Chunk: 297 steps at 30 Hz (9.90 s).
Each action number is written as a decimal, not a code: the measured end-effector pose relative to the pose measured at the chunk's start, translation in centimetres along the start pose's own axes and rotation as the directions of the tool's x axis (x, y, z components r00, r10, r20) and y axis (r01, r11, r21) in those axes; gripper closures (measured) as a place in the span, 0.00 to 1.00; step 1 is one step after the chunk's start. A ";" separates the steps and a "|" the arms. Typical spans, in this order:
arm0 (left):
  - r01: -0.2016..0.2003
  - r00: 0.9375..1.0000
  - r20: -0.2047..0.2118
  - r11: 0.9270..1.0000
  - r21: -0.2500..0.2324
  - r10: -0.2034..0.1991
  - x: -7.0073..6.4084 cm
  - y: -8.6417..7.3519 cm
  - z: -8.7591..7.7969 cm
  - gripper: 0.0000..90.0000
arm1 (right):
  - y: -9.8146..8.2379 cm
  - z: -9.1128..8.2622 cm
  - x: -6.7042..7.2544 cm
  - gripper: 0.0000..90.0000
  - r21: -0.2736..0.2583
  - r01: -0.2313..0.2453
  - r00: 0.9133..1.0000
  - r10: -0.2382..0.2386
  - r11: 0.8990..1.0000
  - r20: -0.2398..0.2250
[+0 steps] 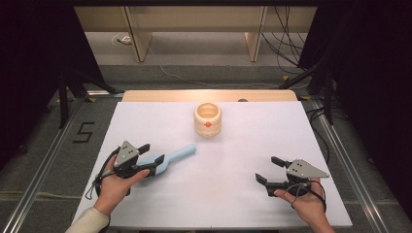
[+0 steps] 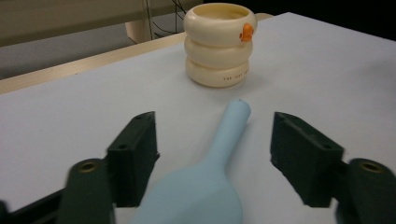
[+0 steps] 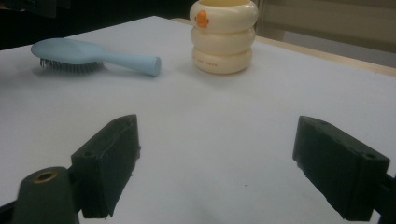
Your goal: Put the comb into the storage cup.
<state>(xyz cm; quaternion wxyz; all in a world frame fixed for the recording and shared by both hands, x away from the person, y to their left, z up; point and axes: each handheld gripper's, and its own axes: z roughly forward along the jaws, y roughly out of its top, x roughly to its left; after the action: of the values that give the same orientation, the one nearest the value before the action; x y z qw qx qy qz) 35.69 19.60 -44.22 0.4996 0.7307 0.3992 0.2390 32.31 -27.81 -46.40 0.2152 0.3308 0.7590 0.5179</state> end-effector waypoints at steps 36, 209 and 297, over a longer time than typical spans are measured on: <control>0.209 0.976 -0.162 0.847 0.488 -0.148 -1.2 2.8 15.4 1.00 | -0.1 -0.1 0.0 0.18 0.007 0.004 1.000 -0.004 1.000 -0.009; -0.305 0.952 0.211 0.671 0.676 0.220 1.5 -0.5 -0.4 0.12 | -0.2 -0.2 -0.1 0.18 0.019 -0.004 1.000 0.004 1.000 -0.003; -0.349 0.936 0.293 0.401 0.847 0.194 0.9 0.5 4.9 0.73 | -0.3 -0.1 -0.1 0.18 0.030 -0.008 1.000 0.009 1.000 -0.012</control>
<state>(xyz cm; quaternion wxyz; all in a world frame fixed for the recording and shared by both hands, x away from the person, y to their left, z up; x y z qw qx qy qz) 40.08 17.60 -45.73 0.0254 0.9529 0.3018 0.0179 32.22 -28.04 -46.65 0.2032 0.3340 0.7666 0.5095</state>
